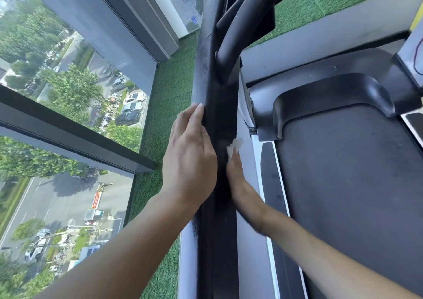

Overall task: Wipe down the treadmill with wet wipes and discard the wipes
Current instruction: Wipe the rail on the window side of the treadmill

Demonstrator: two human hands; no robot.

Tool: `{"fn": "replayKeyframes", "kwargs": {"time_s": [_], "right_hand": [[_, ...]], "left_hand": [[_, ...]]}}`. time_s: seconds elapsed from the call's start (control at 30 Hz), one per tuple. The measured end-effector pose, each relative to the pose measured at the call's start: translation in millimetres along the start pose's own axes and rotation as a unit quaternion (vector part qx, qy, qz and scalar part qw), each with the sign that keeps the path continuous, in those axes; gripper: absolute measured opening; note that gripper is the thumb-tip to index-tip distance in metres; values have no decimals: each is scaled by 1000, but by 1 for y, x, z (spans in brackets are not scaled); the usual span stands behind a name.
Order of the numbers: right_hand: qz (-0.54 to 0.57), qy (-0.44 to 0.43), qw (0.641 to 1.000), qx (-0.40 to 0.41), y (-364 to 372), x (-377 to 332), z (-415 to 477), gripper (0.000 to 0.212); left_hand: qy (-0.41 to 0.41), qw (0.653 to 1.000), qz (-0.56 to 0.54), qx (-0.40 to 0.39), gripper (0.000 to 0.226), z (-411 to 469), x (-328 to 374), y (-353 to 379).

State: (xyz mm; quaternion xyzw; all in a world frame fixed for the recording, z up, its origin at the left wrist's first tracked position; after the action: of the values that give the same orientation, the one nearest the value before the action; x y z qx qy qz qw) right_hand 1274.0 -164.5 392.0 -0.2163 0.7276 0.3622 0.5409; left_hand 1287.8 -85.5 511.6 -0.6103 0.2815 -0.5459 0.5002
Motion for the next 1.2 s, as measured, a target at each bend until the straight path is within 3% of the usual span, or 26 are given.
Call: {"fn": "replayKeyframes", "kwargs": {"time_s": [0.07,0.13,0.17,0.27,0.33,0.47,0.63,0.77,0.93,1.03,1.1,1.2], "right_hand": [[-9,-18,1000,-19,-5,-2,8,106],[-2,-7,1000,0,-1,-3,11,110],[7,2,1000,5,5,-5,5,105],[13,-30,999,-42,23,-14,-24,60],[10,-51,998,-40,18,-25,-15,45],[-7,-74,997,14,4,-39,13,56],[-16,-124,990,-58,26,-24,-28,62],[-37,-61,997,6,7,-31,3,73],[-20,-44,996,-69,35,-1,-37,76],[-25,-67,997,-34,25,10,-25,81],[-27,-46,998,-29,7,13,3,91],[-26,-24,999,-21,3,25,9,88]], "left_hand": [[0,1000,0,-2,46,0,0,0],[2,1000,0,-1,46,0,0,0],[1,1000,-1,0,46,1,-1,0],[-1,1000,0,-1,45,1,-2,0],[2,1000,-4,-4,45,1,-2,0],[4,1000,-12,-8,46,1,-2,0],[1,1000,-6,0,45,-1,0,-2],[9,998,54,16,50,-9,7,-8],[7,998,37,-48,59,-53,8,-9],[12,998,27,-49,64,-68,3,-2],[6,999,12,-38,63,-66,1,0],[8,999,7,-38,62,-67,0,1]]}}
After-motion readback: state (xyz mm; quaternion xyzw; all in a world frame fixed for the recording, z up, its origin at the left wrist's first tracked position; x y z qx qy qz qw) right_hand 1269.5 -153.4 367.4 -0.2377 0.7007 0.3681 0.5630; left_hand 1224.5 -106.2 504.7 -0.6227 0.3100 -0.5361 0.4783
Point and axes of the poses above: each hand's wrist, its own z-axis towards the middle knuckle, its own y-axis out of the palm, x = y × z, the point moved 5 cm from there along z, towards the middle knuckle, and after that the axes turned 8 degrees about -x, right-handed, at the moved point
